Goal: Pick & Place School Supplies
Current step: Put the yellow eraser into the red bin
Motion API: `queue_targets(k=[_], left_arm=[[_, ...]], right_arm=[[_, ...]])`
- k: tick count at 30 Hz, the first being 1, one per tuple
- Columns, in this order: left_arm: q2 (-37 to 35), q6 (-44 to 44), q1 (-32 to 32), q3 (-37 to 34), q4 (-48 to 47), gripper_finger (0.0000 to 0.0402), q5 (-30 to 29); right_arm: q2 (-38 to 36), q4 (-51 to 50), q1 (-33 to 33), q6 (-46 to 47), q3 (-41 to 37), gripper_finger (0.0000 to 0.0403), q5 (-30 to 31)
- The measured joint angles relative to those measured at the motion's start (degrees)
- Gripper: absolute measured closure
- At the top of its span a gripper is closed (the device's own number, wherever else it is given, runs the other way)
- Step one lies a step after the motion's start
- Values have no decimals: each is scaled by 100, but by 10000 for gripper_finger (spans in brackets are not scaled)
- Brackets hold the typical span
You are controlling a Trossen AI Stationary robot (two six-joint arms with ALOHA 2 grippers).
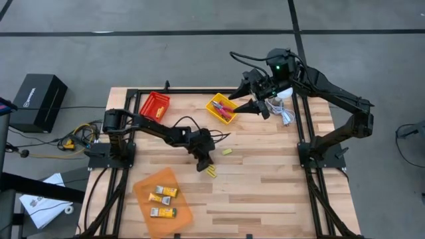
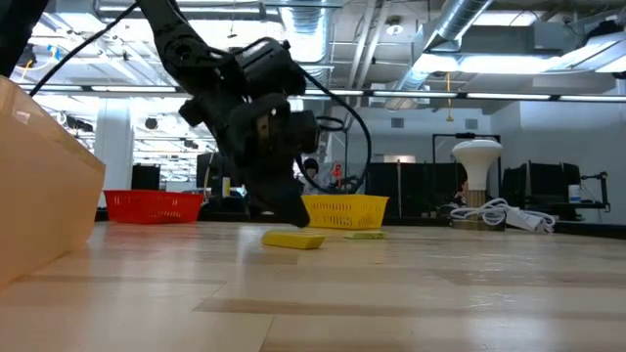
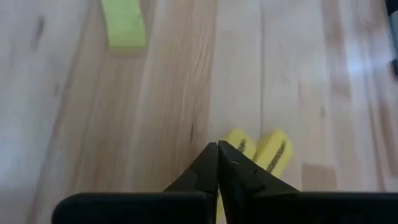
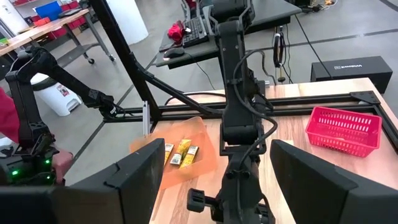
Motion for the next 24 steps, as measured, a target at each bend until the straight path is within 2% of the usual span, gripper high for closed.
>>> queue_targets(k=[17,24], left_arm=[[250,150,29,22,-30,401,164],[-188,78,265,2,-103,401,108]], right_arm=[[0,0,-197,-2,0,122,-15],[0,0,-230,-1,0,122,-17]])
